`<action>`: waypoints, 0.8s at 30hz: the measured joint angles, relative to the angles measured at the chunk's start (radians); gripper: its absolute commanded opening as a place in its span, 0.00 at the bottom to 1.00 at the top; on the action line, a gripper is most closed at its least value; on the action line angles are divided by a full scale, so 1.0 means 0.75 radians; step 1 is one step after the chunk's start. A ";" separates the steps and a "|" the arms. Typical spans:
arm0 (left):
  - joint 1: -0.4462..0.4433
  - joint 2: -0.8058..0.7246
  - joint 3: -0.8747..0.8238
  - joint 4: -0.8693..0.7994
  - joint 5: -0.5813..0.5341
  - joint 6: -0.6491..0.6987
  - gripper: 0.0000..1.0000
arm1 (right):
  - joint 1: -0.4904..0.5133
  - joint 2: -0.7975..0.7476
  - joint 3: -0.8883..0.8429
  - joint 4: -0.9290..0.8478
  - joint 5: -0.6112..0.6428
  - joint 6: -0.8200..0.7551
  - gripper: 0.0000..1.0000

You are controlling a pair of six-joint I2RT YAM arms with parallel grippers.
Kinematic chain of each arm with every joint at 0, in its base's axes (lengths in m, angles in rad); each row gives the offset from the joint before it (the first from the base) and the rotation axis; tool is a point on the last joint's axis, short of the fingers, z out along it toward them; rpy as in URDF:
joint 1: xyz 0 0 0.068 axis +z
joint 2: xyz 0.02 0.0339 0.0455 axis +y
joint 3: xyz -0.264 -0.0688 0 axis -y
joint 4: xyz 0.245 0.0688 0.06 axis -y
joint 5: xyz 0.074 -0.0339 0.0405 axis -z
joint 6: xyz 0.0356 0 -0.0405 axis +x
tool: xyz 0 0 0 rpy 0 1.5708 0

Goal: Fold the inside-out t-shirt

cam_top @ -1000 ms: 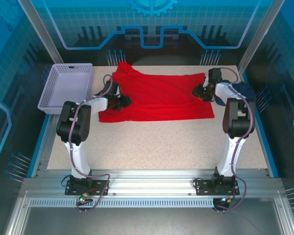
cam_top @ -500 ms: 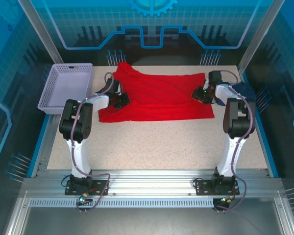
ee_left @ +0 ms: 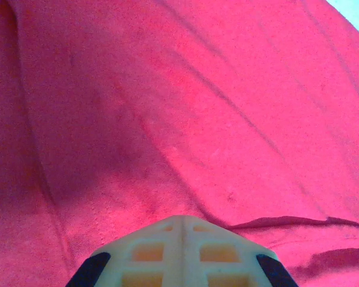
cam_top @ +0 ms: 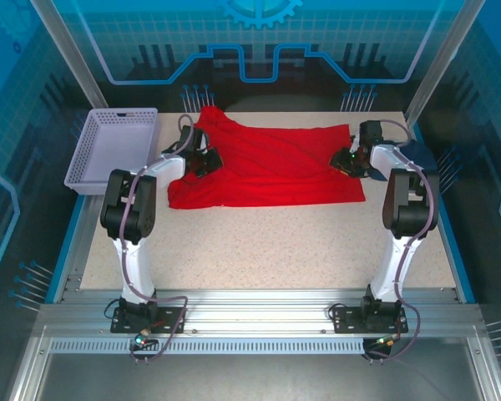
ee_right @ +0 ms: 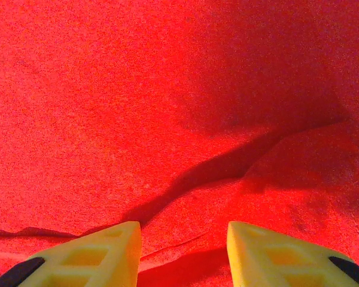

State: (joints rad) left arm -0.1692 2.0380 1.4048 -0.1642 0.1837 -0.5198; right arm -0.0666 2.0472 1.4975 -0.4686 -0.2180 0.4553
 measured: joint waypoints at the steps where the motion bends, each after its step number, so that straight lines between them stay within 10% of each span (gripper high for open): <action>1: -0.001 -0.011 -0.011 -0.007 -0.023 0.008 0.19 | 0.000 -0.006 -0.002 0.000 0.000 0.000 0.43; 10: -0.017 -0.066 -0.133 -0.069 -0.126 0.044 0.46 | 0.000 -0.015 -0.008 0.020 -0.001 0.001 0.43; 24: -0.051 -0.050 -0.134 -0.094 -0.135 0.069 0.20 | 0.000 -0.015 -0.024 0.031 -0.001 0.001 0.43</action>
State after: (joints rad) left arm -0.2077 2.0003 1.3045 -0.2348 0.0826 -0.4683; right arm -0.0666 2.0361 1.4796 -0.4458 -0.2188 0.4557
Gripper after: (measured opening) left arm 0.216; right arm 0.425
